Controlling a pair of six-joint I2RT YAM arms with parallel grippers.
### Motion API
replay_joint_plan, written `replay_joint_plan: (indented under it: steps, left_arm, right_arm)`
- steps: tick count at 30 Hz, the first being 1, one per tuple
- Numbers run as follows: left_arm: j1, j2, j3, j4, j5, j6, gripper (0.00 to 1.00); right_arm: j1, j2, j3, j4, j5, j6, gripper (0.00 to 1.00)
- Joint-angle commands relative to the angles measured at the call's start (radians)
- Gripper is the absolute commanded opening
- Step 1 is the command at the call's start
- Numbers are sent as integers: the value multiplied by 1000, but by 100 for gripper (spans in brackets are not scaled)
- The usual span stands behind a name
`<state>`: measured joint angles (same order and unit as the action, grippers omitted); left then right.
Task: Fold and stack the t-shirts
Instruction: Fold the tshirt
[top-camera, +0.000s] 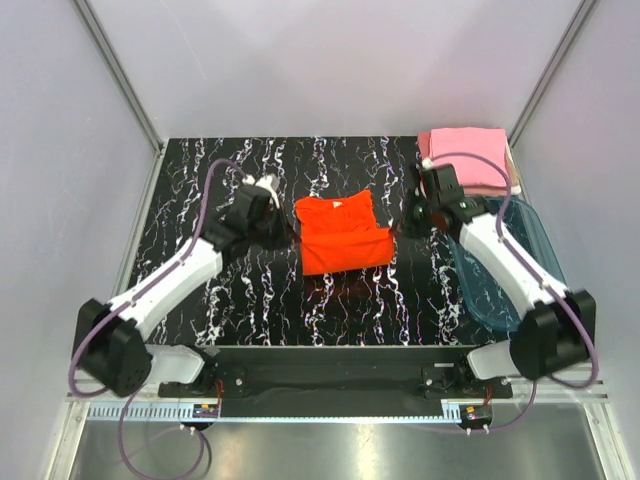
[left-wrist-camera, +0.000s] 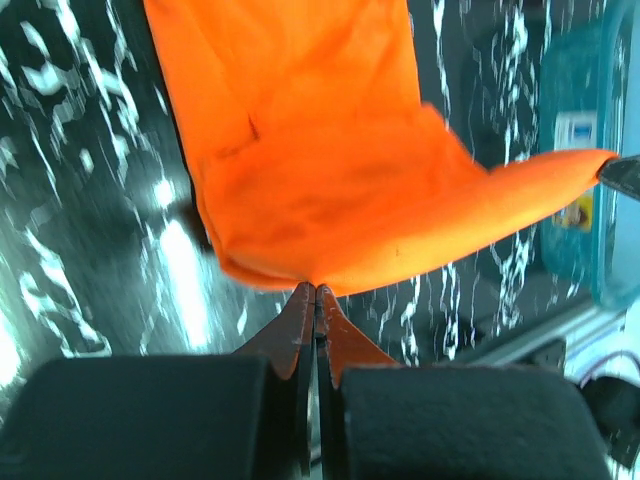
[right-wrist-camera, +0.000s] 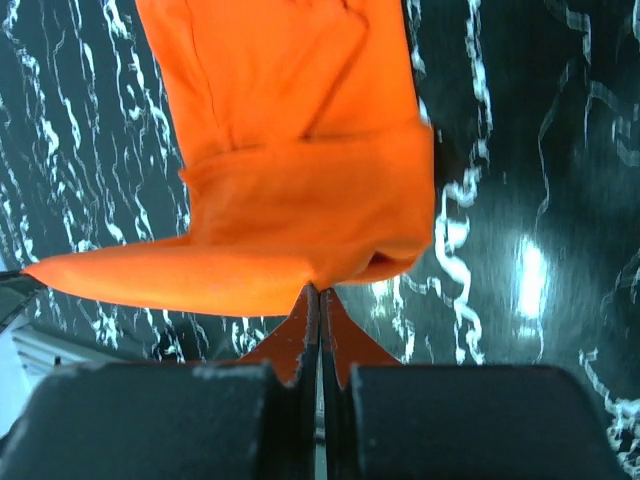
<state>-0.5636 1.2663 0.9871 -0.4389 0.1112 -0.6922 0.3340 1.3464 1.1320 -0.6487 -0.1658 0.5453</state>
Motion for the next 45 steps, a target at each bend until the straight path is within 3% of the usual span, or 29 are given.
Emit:
replay_joint_plan:
  steps: [1,9,18,21,23,26,27,32,39,45]
  left_arm:
    - [82,79,113,40,103,85,0]
    - [250,374,381,71,229,146,0]
    - [335,795,763,78,330,194,0]
    - [355,951,930,80,353,226,8]
    - [364,1024,1054,78,387,241,20]
    - [392,1127,1154,75,441,234,19]
    - [407,1137,1160,72,449,230,24]
    - [410,1044,1035,75,458,257,26]
    - [315,852,800,115,456,299,24]
    - [303,961,858,150,496,275,25]
  right_arm:
    - [0,141,158,24,28,-82,0]
    - [-35,460,546,-42,-14,-143,0]
    - [-108,851,945,-65,-135,-165,2]
    - [-121,1015,1101,-77,-199,-174,7]
    - [-130,1118,1214,-88,-208,-182,16]
    - [-141,1217,1363,-138,-225,-177,35]
    - [-144,1223,1383,-155,-213,-177,36]
    - [-145,1073,1220,-161,-169,-211,44]
    - [-144,878,893,-42,-268,-214,26]
    - [-145,964,917,21,-399,-206,18]
